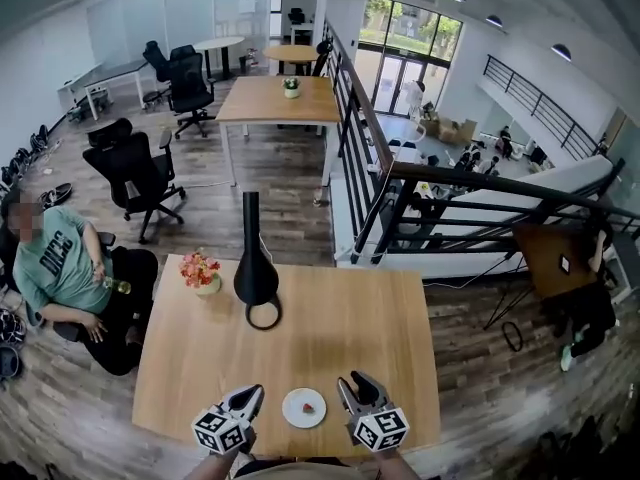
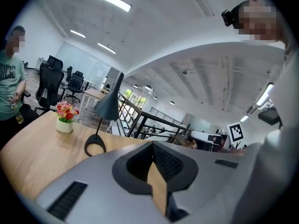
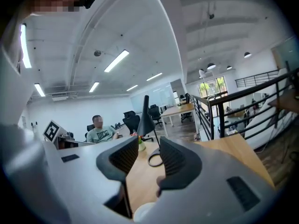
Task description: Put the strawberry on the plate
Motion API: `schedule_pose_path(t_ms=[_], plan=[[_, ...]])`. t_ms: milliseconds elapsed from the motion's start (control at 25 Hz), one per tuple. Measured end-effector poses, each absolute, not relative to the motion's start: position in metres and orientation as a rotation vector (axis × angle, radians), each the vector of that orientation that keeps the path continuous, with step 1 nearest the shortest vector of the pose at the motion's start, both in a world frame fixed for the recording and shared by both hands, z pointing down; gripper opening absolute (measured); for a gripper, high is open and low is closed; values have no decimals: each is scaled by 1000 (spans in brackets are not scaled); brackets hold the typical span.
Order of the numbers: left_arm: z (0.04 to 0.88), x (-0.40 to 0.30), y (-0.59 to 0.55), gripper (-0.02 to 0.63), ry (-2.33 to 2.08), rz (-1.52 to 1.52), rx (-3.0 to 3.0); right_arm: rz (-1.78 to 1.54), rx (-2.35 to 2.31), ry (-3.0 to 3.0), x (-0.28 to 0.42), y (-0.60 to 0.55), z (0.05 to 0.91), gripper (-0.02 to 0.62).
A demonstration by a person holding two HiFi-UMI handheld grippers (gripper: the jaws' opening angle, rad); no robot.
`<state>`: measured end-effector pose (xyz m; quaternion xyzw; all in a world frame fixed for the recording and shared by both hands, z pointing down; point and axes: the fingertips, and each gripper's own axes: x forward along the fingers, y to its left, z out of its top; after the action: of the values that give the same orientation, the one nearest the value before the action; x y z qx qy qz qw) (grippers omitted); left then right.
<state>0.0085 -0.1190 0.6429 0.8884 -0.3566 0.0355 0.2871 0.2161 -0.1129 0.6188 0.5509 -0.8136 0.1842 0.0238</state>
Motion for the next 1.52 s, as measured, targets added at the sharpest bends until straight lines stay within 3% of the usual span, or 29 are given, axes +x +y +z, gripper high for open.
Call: schedule_pose_path(t_ms=[320,1520], plan=[[580,-16,-134,3,-871,-1,2493,151,1731,-2476,193,-82,532,129],[590,-82,-126,3,-814,28,2481,135,1921,-2210,153,-54,540,127]])
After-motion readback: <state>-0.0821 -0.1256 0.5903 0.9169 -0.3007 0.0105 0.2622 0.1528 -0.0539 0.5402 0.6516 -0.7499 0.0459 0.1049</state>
